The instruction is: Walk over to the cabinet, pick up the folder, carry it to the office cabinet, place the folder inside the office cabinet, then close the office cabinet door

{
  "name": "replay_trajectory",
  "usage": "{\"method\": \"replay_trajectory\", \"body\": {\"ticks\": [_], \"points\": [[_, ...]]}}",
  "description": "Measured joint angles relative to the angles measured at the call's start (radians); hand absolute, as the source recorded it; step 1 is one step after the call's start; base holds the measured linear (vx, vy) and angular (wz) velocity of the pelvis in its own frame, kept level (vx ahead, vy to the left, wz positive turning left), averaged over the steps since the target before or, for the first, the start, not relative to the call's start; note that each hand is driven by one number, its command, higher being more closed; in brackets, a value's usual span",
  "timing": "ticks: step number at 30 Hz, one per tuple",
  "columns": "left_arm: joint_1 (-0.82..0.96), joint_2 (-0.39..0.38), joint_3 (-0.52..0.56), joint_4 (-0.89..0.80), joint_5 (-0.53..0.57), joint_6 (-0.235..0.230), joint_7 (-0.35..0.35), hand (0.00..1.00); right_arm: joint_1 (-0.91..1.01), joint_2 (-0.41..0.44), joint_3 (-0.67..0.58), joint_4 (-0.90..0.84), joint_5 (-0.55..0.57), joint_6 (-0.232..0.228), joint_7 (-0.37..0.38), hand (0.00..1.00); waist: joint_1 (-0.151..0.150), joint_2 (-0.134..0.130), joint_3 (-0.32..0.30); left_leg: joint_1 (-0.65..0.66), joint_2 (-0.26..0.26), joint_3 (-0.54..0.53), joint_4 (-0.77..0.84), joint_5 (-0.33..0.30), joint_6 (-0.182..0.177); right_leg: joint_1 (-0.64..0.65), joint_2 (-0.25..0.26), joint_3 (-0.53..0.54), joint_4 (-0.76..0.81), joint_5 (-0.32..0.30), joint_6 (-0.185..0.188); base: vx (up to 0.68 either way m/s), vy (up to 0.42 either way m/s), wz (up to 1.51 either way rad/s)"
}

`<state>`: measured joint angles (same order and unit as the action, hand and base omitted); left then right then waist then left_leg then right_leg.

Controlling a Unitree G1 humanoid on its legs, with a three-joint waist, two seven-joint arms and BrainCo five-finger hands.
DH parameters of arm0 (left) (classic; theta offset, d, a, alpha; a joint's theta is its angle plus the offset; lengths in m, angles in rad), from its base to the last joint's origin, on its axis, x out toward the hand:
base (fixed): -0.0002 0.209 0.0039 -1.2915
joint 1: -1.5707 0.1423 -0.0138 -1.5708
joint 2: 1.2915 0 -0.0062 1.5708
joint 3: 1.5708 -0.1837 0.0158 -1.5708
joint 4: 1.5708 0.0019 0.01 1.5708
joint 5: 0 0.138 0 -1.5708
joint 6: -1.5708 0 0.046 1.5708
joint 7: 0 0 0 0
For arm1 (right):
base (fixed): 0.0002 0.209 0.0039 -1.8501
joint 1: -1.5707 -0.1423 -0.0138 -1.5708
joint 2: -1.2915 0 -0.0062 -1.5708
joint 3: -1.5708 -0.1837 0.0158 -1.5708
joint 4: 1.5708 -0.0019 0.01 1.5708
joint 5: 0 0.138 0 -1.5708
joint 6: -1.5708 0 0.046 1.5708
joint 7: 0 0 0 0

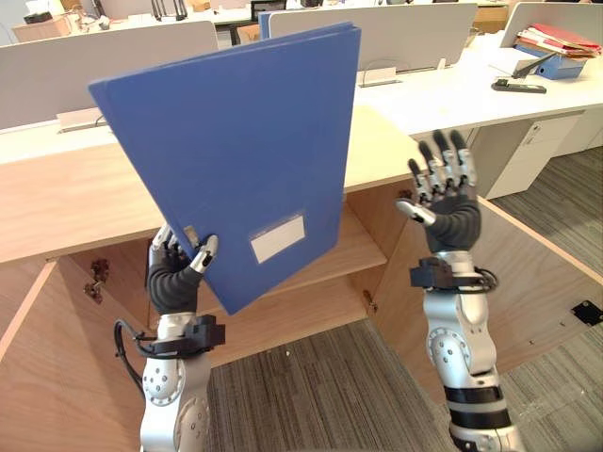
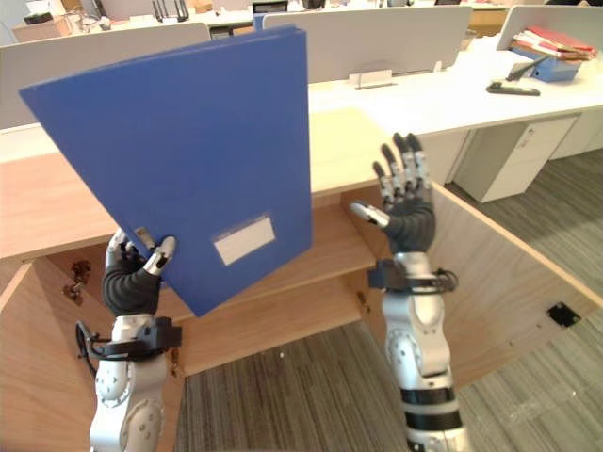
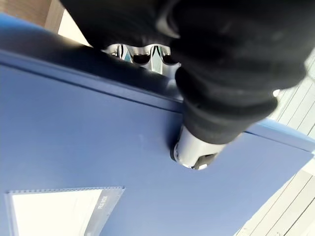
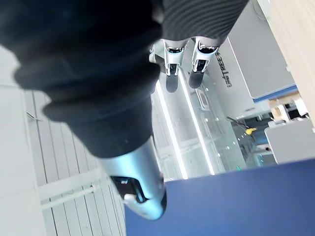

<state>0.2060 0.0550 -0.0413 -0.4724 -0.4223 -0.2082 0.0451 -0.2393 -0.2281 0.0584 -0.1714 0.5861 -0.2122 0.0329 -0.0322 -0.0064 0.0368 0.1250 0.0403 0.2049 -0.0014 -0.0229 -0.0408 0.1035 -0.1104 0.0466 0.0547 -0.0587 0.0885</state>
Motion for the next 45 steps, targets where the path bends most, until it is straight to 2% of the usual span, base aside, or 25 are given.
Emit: {"method": "replay_trajectory", "body": {"ticks": [6,15,18,19,24,25,28,31,34,39,42,43,45], "points": [[-0.006,0.063,-0.069,0.012,-0.079,-0.005,-0.065,1.0,-0.164,-0.12,0.133,0.181,0.078,0.032,0.045,0.0,0.007,0.001,0.001,-0.001,0.0,-0.008,0.004,0.001,0.001,0.003,-0.001,-0.007,0.003,0.0,0.0,-0.02,0.001,0.03],[-0.023,0.115,-0.071,0.015,-0.155,-0.032,-0.068,1.0,-0.358,-0.22,0.254,0.32,0.099,0.034,0.054,0.0,0.021,0.002,0.003,-0.005,-0.001,-0.016,0.004,0.002,0.002,0.003,-0.001,-0.013,0.002,0.001,-0.002,0.0,0.001,0.0],[-0.03,0.131,-0.071,0.022,-0.175,-0.049,-0.068,1.0,-0.43,-0.294,0.321,0.325,0.096,0.033,0.063,0.0,0.021,0.002,0.004,-0.008,-0.001,-0.019,0.004,0.002,0.002,0.002,-0.002,-0.013,0.001,0.003,-0.004,0.0,0.004,0.01],[-0.034,0.141,-0.071,0.022,-0.181,-0.054,-0.067,1.0,-0.464,-0.341,0.36,0.321,0.095,0.033,0.079,1.0,0.021,0.002,0.004,-0.01,-0.001,-0.021,0.005,0.003,0.002,0.002,-0.002,-0.013,0.0,0.004,-0.005,0.0,0.012,0.05],[-0.04,0.192,-0.076,0.022,-0.205,-0.079,-0.073,1.0,-0.577,-0.521,0.516,0.274,0.124,0.027,0.155,1.0,0.023,0.002,0.004,-0.018,-0.001,-0.027,0.007,0.003,0.002,0.001,-0.001,-0.015,-0.003,0.006,-0.008,0.0,0.009,0.05],[-0.041,0.201,-0.077,0.022,-0.21,-0.089,-0.077,0.0,-0.584,-0.553,0.536,0.265,0.144,0.028,0.173,1.0,0.024,0.002,0.004,-0.018,-0.001,-0.028,0.007,0.003,0.002,0.001,-0.001,-0.015,-0.003,0.006,-0.008,0.0,0.0,0.0],[-0.041,0.236,-0.085,0.024,-0.233,-0.098,-0.108,0.0,-0.585,-0.614,0.56,0.243,0.217,0.028,0.226,1.0,0.029,0.002,0.004,-0.019,-0.001,-0.028,0.007,0.003,0.002,0.0,-0.002,-0.015,-0.003,0.006,-0.008,0.0,0.0,0.0],[-0.044,0.279,-0.123,0.057,-0.234,-0.092,-0.157,0.0,-0.573,-0.664,0.564,0.175,0.227,0.027,0.283,1.0,0.03,0.003,0.004,-0.02,-0.001,-0.028,0.007,0.003,0.002,0.0,-0.002,-0.015,-0.005,0.006,-0.008,0.0,0.0,0.0],[-0.045,0.288,-0.143,0.077,-0.273,-0.083,-0.187,0.0,-0.536,-0.695,0.561,0.146,0.228,0.027,0.286,1.0,0.03,0.003,0.004,-0.021,-0.001,-0.028,0.007,0.003,0.002,-0.001,-0.002,-0.015,-0.005,0.006,-0.008,0.0,0.0,0.0],[-0.053,0.342,-0.212,0.188,-0.32,-0.055,-0.285,0.0,-0.457,-0.749,0.554,0.112,0.19,0.029,0.287,1.0,0.03,0.003,0.004,-0.024,-0.001,-0.028,0.005,0.007,0.0,-0.011,-0.001,-0.015,-0.005,0.006,-0.008,0.0,0.0,0.0],[-0.074,0.316,-0.272,0.385,-0.322,-0.007,-0.354,0.0,-0.372,-0.754,0.491,0.04,-0.007,0.033,0.283,1.0,0.027,0.003,0.003,-0.025,-0.001,-0.027,-0.001,0.01,-0.001,-0.016,0.0,-0.014,-0.005,0.006,-0.008,0.0,0.004,-0.01],[-0.073,0.26,-0.276,0.479,-0.308,0.024,-0.362,0.0,-0.298,-0.723,0.411,-0.035,-0.19,0.032,0.258,1.0,0.026,0.004,0.003,-0.025,-0.001,-0.024,-0.006,0.012,-0.002,-0.02,0.0,-0.012,-0.005,0.006,-0.008,0.01,0.015,-0.04],[-0.074,0.211,-0.267,0.588,-0.279,0.047,-0.359,0.0,-0.243,-0.667,0.351,-0.104,-0.364,0.027,0.235,1.0,0.018,0.006,0.002,-0.025,0.0,-0.021,-0.011,0.014,-0.002,-0.025,0.002,-0.009,-0.006,0.006,-0.008,0.01,0.011,-0.08]]}}
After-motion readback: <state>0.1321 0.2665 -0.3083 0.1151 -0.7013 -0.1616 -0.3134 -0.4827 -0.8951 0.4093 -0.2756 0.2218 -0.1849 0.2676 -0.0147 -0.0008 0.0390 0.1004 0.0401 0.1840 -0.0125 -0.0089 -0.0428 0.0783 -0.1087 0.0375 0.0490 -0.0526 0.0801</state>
